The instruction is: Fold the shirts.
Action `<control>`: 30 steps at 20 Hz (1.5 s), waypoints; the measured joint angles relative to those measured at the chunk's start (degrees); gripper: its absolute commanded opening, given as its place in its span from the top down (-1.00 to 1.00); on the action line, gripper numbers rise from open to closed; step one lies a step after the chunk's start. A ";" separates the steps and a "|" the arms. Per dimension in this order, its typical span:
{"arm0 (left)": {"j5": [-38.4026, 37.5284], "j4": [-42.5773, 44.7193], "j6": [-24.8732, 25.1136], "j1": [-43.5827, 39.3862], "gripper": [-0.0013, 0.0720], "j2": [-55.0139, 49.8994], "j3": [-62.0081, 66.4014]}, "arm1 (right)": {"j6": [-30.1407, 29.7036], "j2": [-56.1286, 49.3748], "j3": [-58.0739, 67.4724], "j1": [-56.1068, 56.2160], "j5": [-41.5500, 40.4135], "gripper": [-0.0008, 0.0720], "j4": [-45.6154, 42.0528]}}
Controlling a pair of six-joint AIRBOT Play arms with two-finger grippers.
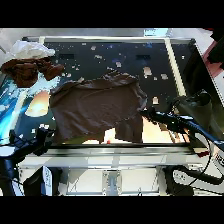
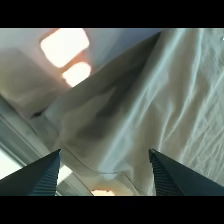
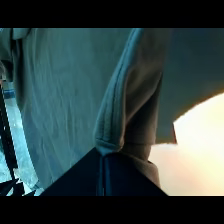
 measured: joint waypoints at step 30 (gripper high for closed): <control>15.21 -4.02 -1.31 -7.74 0.93 -15.41 -1.73 | -3.54 0.00 0.00 0.00 3.43 0.91 8.55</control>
